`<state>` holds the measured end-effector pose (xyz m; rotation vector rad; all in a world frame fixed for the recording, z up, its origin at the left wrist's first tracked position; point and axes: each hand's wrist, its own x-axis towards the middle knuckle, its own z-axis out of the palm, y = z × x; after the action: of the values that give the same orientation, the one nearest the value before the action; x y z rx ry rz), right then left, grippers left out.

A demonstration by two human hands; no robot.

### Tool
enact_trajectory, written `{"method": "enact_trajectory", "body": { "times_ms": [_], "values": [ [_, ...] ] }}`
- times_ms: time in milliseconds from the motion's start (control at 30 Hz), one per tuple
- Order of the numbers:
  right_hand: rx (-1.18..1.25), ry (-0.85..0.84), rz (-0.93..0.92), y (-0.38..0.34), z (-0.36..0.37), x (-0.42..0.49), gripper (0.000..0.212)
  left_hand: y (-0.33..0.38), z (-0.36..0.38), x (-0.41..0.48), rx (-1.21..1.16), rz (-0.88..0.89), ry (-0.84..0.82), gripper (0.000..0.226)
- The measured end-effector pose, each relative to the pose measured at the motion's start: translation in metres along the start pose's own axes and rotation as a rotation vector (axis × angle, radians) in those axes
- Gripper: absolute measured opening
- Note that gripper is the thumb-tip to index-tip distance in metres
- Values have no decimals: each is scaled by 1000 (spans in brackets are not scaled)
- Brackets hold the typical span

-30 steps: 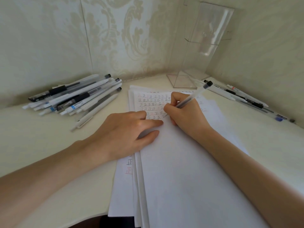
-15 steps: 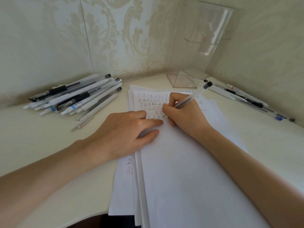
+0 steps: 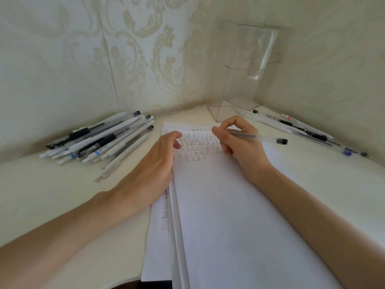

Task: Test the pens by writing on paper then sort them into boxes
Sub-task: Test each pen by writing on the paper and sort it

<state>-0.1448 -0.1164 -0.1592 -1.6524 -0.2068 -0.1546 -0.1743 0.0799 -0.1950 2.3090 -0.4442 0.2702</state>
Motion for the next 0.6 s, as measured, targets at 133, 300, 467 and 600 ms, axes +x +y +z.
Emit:
{"method": "enact_trajectory", "body": {
  "times_ms": [133, 300, 467, 600],
  "values": [
    [271, -169, 49, -3, -1, -2, 33, 8, -5, -7, 32, 65, 73, 53],
    [247, -321, 30, -7, 4, -12, 16, 11, -12, -5, 47, 91, 209, 24],
    [198, -312, 31, -8, 7, -15, 20, 15, -14, -8, 80, 119, 208, 19],
    [179, -331, 37, -9, 7, -15, 20, 17, -14, -8, 83, 187, 205, 18]
  ]
}}
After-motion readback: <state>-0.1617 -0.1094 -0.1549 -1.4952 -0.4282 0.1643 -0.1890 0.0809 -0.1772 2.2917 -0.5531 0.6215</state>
